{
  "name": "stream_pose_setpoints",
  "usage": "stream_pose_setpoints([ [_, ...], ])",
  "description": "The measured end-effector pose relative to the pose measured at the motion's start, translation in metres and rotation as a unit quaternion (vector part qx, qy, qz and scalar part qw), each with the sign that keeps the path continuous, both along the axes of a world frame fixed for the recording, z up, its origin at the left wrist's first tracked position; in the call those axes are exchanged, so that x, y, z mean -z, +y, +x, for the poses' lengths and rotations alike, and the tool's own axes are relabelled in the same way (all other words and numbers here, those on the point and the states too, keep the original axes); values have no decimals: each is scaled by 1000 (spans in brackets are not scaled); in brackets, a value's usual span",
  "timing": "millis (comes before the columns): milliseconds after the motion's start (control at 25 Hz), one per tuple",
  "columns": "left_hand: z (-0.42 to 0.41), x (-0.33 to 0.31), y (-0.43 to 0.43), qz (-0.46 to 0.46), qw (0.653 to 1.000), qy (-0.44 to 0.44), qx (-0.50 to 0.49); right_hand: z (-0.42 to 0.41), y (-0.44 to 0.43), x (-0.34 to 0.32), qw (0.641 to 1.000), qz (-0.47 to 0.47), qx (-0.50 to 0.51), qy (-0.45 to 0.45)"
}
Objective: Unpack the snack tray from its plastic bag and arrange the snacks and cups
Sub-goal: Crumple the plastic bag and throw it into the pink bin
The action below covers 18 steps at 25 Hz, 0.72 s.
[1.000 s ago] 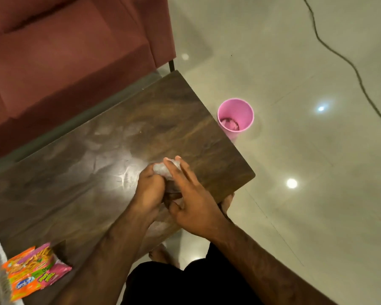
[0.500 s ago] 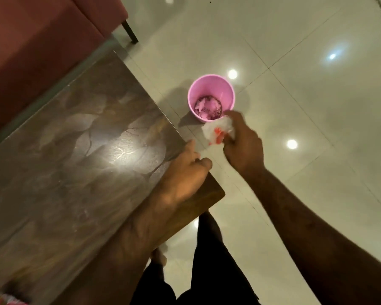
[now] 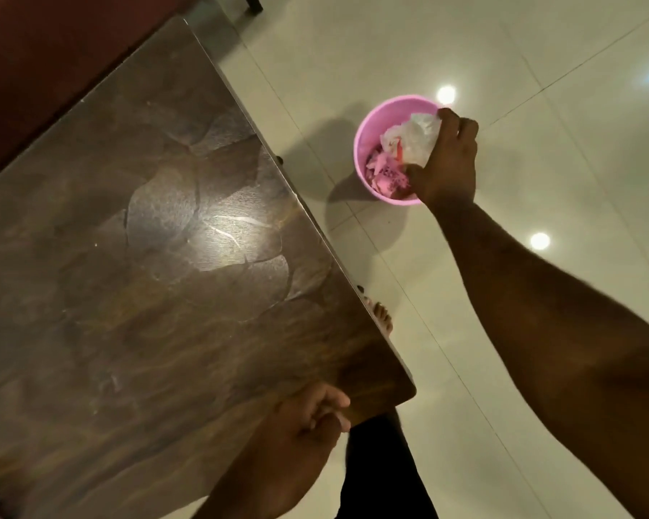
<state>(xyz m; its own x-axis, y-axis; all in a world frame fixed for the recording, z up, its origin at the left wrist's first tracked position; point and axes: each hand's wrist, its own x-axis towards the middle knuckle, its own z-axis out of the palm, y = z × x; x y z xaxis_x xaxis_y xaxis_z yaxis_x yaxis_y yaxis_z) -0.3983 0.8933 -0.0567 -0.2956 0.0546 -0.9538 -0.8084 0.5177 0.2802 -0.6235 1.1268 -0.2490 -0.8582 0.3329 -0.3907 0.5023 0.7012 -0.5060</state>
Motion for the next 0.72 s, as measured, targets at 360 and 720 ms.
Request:
stream_pose_setpoints([
  [360,-2,-18,-39,20,999,25,-11,79,-26,-96,990,-97,-14,100],
  [720,73,-65,-168,-2,972,78,-223,158,-193,-208,957,-177,-225,44],
])
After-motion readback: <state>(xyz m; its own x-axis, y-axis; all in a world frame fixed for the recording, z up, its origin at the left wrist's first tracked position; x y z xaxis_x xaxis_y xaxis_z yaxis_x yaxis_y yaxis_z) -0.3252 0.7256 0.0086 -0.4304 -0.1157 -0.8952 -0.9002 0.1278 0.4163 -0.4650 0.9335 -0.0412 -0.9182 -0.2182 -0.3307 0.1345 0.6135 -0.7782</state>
